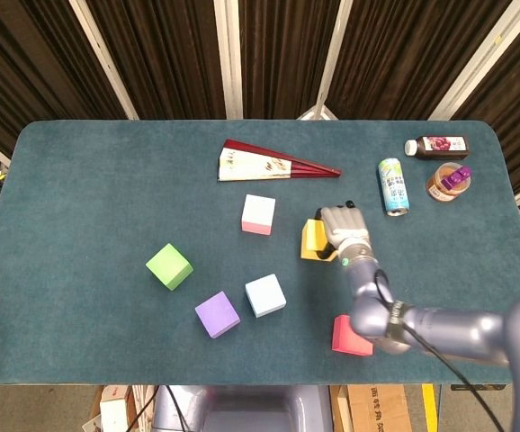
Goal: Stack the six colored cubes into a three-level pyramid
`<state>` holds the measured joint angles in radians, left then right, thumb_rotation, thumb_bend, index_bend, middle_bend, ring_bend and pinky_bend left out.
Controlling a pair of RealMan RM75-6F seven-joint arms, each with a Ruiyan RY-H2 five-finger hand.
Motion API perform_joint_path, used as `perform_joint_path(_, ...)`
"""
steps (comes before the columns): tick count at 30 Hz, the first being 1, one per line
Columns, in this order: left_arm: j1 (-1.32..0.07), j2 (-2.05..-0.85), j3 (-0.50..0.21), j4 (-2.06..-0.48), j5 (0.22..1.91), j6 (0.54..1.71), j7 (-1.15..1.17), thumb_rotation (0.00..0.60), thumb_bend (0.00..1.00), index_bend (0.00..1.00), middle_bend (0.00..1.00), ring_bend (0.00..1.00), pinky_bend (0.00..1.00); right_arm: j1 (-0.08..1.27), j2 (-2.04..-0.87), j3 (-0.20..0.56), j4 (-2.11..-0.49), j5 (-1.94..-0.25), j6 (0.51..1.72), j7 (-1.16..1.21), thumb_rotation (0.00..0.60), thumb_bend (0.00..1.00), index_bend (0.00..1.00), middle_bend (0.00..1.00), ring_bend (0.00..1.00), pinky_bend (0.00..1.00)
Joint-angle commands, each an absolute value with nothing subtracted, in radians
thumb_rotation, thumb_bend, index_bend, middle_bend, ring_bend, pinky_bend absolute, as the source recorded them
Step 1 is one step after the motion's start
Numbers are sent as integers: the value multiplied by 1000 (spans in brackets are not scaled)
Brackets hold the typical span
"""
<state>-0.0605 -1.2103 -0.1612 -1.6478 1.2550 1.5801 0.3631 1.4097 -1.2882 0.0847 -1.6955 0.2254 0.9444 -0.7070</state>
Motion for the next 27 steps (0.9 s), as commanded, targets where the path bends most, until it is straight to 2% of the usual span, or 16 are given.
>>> perform_joint_path(1,-66,-1212,-166,-1644,1241,1568,368,600,284,79,0,0,0,1461,-1364,124,-1621,313,1012,-783,600,312,391,365,191,0)
perform_joint_path(12,-80,-1224,-166,-1638,1228,1548,391,600,284,79,0,0,0,1490,-1494,207,-1406,450,1018,-953,600,313,391,365,192,0)
perform_joint_path(27,-83,-1218,-175,-1634,1203,1540,379,600,284,81,0,0,0,1462,-1602,323,-1246,483,1016,-1098,600,313,391,366,192,0)
